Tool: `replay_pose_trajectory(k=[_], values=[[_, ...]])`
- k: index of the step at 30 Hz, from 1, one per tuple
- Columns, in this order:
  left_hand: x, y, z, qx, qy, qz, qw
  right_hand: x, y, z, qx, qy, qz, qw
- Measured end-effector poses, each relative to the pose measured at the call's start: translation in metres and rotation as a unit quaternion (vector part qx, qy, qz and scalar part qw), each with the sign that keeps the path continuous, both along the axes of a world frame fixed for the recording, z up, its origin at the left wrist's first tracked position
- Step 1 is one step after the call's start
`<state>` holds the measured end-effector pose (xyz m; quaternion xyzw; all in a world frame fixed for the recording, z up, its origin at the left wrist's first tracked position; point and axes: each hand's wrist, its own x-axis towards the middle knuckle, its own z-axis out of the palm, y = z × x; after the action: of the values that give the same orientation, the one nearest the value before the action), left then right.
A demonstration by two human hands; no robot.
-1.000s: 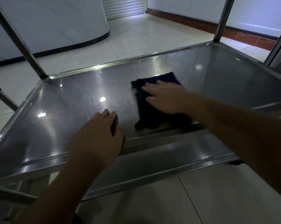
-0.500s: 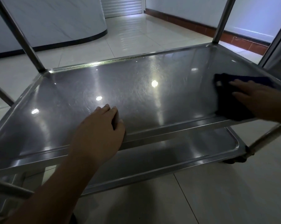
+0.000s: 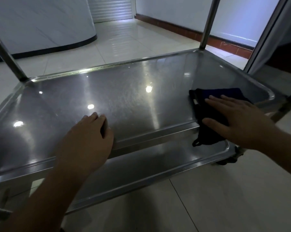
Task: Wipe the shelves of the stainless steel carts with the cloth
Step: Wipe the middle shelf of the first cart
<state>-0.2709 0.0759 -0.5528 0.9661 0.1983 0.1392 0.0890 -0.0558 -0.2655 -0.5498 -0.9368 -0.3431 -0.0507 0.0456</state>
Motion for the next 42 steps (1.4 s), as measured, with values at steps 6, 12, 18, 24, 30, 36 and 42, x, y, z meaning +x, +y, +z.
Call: replay_pose_trajectory(k=[6, 12, 18, 24, 30, 36, 42], values=[[0.002, 0.004, -0.003, -0.014, -0.014, -0.004, 1.000, 0.034, -0.016, 0.006, 0.032, 0.017, -0.057, 0.998], [0.004, 0.001, -0.005, -0.002, -0.013, 0.007, 1.000, 0.096, -0.069, 0.008, -0.039, 0.016, -0.209, 0.977], [0.006, 0.001, -0.004, 0.005, -0.011, -0.016, 1.000, 0.066, -0.038, 0.003, 0.047, -0.024, -0.175, 0.983], [0.008, -0.005, -0.002, -0.003, -0.002, -0.002, 1.000, -0.033, 0.032, -0.016, 0.129, -0.054, 0.034, 0.989], [0.008, -0.006, 0.004, -0.022, 0.009, 0.000, 1.000, -0.097, 0.102, -0.016, 0.147, -0.097, 0.140, 0.974], [0.007, 0.000, 0.007, -0.043, 0.005, -0.012, 0.999, -0.113, 0.117, 0.006, 0.118, -0.062, 0.183, 0.974], [0.007, 0.007, 0.017, -0.073, 0.082, -0.005, 0.994, -0.118, 0.121, 0.049, 0.010, 0.022, 0.164, 0.986]])
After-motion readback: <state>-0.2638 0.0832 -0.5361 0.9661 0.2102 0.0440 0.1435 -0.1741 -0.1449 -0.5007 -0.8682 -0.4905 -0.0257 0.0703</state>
